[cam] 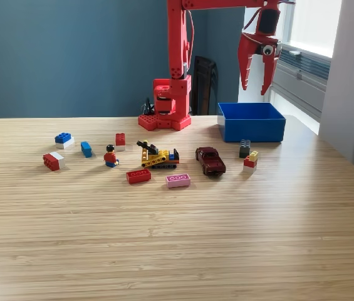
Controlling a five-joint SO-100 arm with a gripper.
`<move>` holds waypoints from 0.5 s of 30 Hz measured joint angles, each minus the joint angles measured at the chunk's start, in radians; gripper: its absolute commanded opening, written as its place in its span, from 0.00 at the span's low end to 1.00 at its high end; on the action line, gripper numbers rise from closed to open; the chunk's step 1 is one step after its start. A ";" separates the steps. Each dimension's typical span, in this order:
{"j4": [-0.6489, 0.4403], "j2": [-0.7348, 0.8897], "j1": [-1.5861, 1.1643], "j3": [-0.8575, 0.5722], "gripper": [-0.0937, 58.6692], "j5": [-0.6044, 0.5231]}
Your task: Grasp a lego block and put it in the bin.
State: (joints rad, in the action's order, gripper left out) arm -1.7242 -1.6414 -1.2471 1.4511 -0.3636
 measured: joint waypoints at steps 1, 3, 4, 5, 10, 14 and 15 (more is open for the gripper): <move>0.000 0.000 0.025 -0.008 0.00 -0.008; 0.000 0.000 0.075 -0.021 0.00 -0.020; 0.000 0.000 0.103 -0.028 0.00 -0.021; 0.000 0.000 0.137 -0.034 0.00 -0.025; 0.000 0.000 0.319 -0.057 0.00 -0.026; 0.000 0.000 0.511 -0.077 0.00 -0.017; 0.000 0.000 0.549 -0.081 0.00 -0.009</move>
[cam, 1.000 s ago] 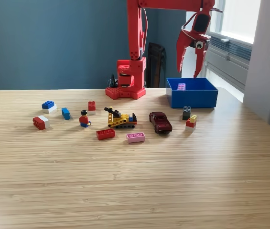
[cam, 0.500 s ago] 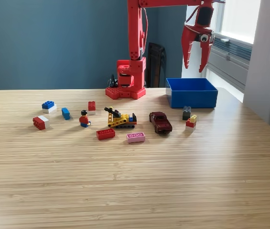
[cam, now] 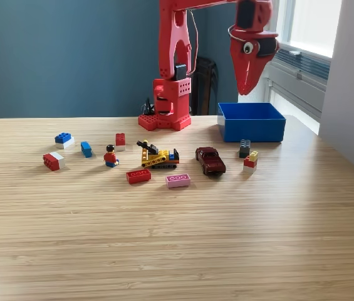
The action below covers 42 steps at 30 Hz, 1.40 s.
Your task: Grasp a lego block and put it in the bin.
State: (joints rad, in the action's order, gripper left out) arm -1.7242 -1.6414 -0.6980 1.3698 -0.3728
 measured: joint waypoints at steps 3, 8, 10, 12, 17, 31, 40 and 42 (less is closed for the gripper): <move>0.000 0.000 0.121 -0.011 0.00 0.052; 0.003 0.000 0.331 -0.011 0.00 0.124; 0.009 0.000 0.396 -0.011 0.00 0.143; 0.020 0.000 0.430 -0.011 0.00 0.155; 0.031 0.000 0.480 -0.011 0.00 0.175; 0.133 0.000 0.586 0.014 0.00 0.238; 0.202 0.000 0.652 0.098 0.00 0.270; 0.216 0.000 0.675 0.110 0.00 0.265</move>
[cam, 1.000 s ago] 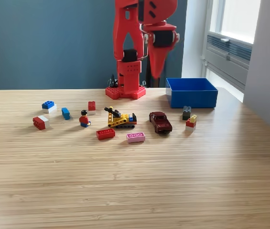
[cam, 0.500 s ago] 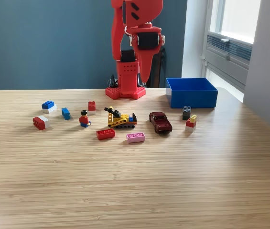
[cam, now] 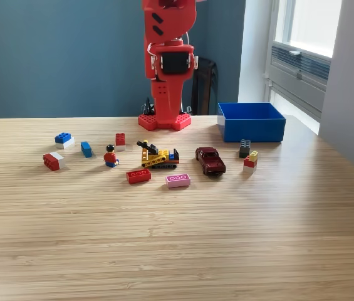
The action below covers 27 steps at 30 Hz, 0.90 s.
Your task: Grasp a lego block and put it in the bin.
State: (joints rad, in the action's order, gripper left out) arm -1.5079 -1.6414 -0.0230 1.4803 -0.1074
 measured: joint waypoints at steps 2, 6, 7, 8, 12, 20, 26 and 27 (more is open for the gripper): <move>0.014 0.000 0.032 0.008 0.00 0.005; 0.051 0.000 0.132 0.020 0.00 0.014; 0.064 0.000 0.161 0.026 0.00 0.017; 0.078 0.000 0.193 0.031 0.00 0.023; 0.127 0.000 0.328 0.040 0.00 0.035; 0.221 0.000 0.577 0.086 0.00 0.012; 0.325 0.000 0.729 0.158 0.01 -0.005; 0.345 0.000 0.753 0.179 0.03 -0.009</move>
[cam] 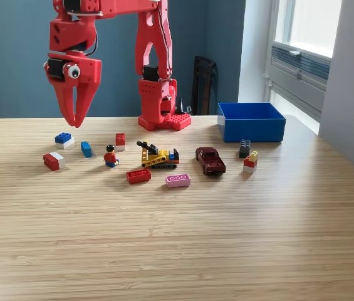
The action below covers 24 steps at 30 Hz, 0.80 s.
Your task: Grasp a lego block and put it in the bin.
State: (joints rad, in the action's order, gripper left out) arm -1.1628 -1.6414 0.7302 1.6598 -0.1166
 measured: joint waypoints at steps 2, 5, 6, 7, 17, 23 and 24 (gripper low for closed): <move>0.026 0.000 0.029 0.026 0.14 0.014; 0.051 0.000 0.046 0.029 0.30 0.029; 0.058 0.000 0.052 0.029 0.35 0.035; 0.064 0.000 0.058 0.029 0.38 0.034; 0.081 0.120 0.069 0.002 0.42 0.035; 0.081 0.270 0.071 -0.060 0.42 0.035; 0.081 0.287 0.071 -0.071 0.42 0.034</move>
State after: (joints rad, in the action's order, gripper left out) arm -1.0815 -1.3545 0.8007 1.5892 -0.0828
